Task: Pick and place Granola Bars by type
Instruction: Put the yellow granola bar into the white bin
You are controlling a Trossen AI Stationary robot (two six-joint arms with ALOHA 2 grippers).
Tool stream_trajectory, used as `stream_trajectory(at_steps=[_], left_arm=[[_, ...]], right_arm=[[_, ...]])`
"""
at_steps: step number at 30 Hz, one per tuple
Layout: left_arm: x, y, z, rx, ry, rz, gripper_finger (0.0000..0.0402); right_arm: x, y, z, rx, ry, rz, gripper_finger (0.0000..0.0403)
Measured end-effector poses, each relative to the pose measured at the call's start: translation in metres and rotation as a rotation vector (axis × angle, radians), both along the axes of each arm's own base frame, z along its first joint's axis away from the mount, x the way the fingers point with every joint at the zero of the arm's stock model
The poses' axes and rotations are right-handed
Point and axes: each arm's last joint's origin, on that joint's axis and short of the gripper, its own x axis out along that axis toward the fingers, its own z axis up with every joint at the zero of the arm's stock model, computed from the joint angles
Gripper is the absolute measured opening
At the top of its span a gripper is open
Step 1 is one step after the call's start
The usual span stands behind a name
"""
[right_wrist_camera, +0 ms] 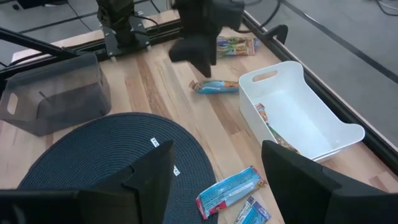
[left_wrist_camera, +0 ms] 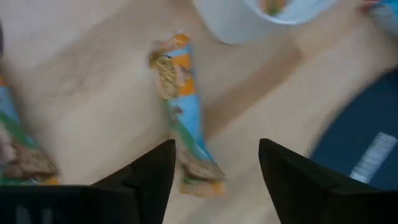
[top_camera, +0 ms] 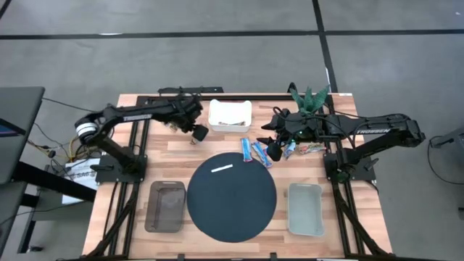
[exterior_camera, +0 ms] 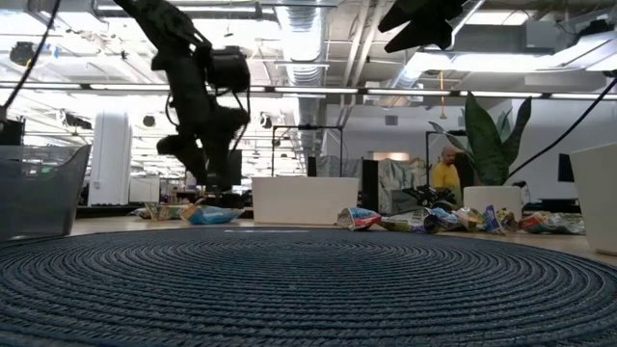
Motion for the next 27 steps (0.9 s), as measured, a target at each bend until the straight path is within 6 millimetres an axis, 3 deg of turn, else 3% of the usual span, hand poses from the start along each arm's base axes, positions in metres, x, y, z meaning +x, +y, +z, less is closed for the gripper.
stream_trajectory(at_steps=[10, 18, 22, 27], left_arm=[[0.009, 0.002, -0.038, -0.073, 0.143, -0.012, 0.0229], [0.015, 0.006, -0.054, -0.083, 0.162, -0.014, 0.0226], [0.016, 0.006, -0.058, -0.09, 0.174, -0.015, 0.0194], [0.015, 0.006, -0.058, -0.079, 0.181, -0.021, 0.011]], right_arm=[[0.0, 0.0, 0.0, 0.0, 0.0, 0.0, 0.0232], [0.0, 0.0, 0.0, 0.0, 0.0, 0.0, 0.0232], [0.0, 0.0, 0.0, 0.001, 0.0, 0.0, 0.0232], [0.0, 0.0, 0.0, 0.001, 0.0, 0.0, 0.0232]])
